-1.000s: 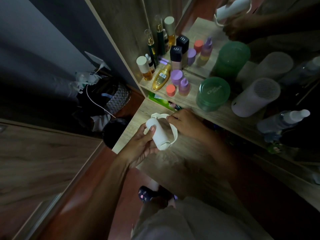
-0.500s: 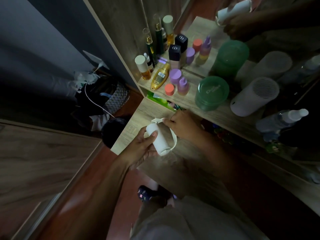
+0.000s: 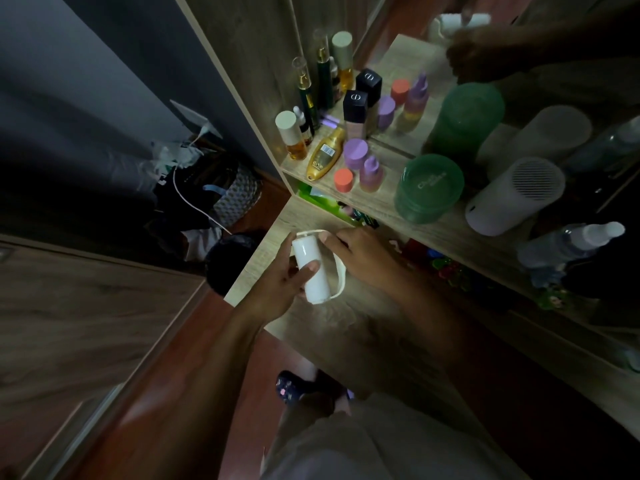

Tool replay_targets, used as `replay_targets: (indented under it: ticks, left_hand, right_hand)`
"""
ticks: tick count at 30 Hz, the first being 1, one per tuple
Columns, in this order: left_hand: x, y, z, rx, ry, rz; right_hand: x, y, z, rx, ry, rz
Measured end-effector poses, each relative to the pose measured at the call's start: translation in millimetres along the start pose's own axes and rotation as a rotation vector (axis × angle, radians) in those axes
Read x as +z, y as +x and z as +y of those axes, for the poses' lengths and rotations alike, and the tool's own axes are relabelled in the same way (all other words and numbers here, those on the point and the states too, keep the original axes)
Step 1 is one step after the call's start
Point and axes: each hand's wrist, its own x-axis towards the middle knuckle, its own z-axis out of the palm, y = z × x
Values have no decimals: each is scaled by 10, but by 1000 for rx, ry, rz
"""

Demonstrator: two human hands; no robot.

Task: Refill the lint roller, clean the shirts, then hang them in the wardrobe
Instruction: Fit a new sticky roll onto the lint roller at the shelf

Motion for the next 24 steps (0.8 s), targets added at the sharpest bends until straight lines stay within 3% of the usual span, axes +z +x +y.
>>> replay_targets:
  ticks: [5,9,16,24]
  left_hand:
    - [-28,-46,69,50,198,27]
    - [-46,-90,98,79,310,36]
    - [-107,-196,188,132,462,68]
    - [-298,-413,266,235,495,104]
  right_hand:
    - [35,-87,-11,-79,-2,28]
    - [16,-139,-70,49,123,-12]
    - [-87,-153,-265,70,122,-121]
    - [-82,-223,-583,46,165,30]
